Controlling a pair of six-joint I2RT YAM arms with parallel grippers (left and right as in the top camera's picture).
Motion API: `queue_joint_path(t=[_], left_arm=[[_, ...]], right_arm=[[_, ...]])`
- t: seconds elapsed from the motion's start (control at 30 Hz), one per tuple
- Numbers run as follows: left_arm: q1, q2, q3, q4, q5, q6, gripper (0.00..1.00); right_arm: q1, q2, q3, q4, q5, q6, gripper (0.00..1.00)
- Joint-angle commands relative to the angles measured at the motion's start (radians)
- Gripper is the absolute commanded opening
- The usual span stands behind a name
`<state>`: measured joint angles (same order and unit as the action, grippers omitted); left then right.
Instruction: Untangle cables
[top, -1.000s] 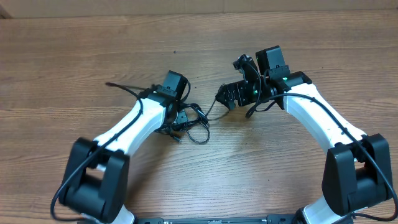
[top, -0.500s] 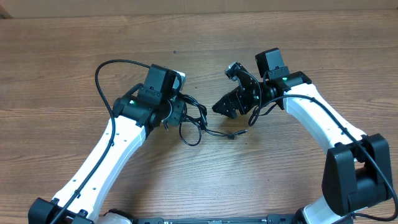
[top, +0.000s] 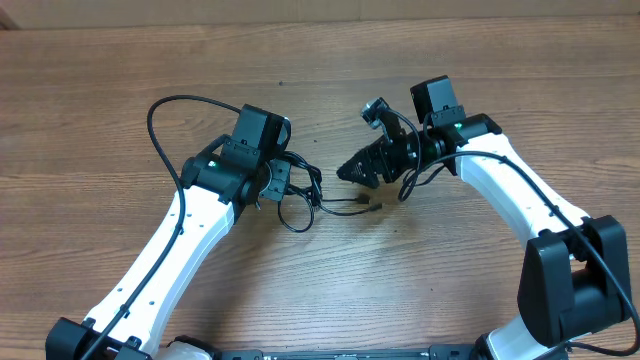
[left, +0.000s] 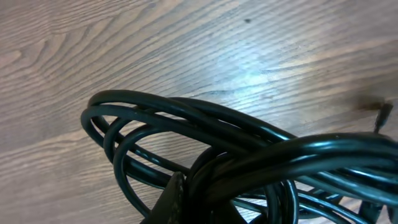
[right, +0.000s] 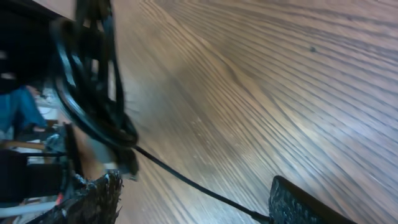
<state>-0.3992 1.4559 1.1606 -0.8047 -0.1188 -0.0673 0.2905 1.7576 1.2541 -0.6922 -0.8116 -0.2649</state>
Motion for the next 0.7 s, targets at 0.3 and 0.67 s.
queue_joint_path(t=[0.3, 0.67], left_arm=[[0.000, -0.014, 0.025, -0.077, 0.478, 0.478, 0.04], [0.000, -0.015, 0.025, -0.199, 0.740, 0.825, 0.04]], right_arm=[[-0.016, -0.043, 0.039, -0.038, 0.104, 0.007, 0.75], [-0.023, -0.043, 0.037, -0.065, 0.175, 0.006, 0.77]])
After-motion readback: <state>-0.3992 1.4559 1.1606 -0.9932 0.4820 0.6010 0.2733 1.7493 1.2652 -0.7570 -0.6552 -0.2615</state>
